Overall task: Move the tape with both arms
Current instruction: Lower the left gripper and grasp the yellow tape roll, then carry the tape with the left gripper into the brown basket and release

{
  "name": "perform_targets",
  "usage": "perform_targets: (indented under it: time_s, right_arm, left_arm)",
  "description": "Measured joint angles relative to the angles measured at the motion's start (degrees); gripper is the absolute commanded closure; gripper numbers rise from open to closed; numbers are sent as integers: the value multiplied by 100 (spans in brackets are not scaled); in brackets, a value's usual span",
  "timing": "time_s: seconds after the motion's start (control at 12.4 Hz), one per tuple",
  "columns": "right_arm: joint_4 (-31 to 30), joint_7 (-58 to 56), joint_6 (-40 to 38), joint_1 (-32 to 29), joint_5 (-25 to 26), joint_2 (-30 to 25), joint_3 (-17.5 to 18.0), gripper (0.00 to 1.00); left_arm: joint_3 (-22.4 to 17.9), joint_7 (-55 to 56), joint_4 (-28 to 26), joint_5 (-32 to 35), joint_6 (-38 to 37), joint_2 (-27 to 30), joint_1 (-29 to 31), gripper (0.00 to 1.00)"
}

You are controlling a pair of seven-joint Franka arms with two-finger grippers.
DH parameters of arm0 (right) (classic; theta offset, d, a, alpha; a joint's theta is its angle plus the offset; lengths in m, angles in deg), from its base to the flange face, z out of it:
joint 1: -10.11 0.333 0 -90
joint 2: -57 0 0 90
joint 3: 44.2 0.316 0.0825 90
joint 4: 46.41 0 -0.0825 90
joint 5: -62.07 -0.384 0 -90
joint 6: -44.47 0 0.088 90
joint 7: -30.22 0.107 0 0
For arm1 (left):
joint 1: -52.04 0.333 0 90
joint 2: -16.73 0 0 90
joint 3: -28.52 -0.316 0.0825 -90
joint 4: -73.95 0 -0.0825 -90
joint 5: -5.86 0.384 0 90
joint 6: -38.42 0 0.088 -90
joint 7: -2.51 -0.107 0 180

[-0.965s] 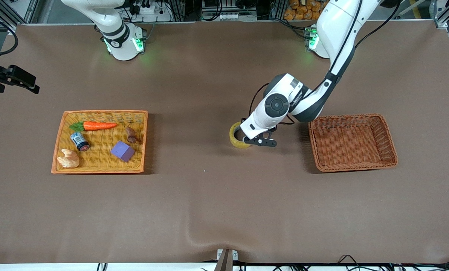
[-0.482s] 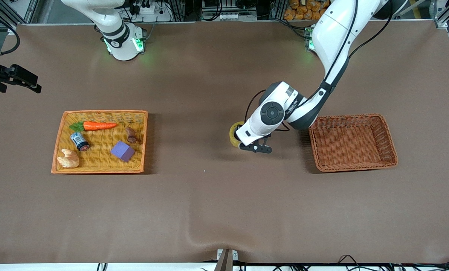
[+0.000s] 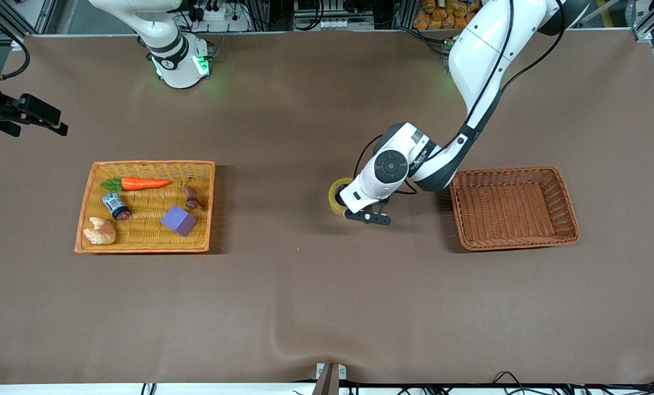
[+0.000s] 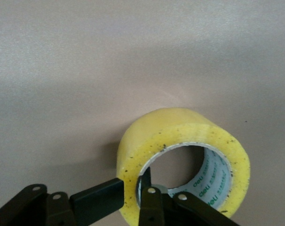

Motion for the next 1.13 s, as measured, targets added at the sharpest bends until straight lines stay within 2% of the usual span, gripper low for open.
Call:
perform_targets:
  time_s: [0.08, 0.32, 0.48, 0.72, 0.88, 1.05, 1.13]
  right_arm:
    - [0, -1, 0, 0, 19, 0, 5, 0]
    - [0, -10, 3, 0, 92, 0, 12, 0]
    - [6, -13, 8, 1, 147, 0, 23, 0]
    - [45, -28, 19, 1, 161, 0, 30, 0]
    - [45, -68, 19, 1, 167, 0, 25, 0]
    - [45, -198, 19, 0, 173, 0, 9, 0]
    - [45, -224, 18, 0, 174, 0, 7, 0]
  left_arm:
    - [-4, 0, 0, 0, 0, -1, -4, 77]
    - [-4, 0, 2, 32, 7, -20, -11, 64]
    - [-5, 0, 3, 47, 15, -25, -16, 60]
    - [-21, 0, 2, 58, 14, -45, -15, 62]
    - [-29, 0, -7, 65, 14, -116, -17, 70]
    - [-30, 0, -8, 66, 15, -207, -18, 100]
    - [-31, 1, -4, 67, 25, -226, -18, 100]
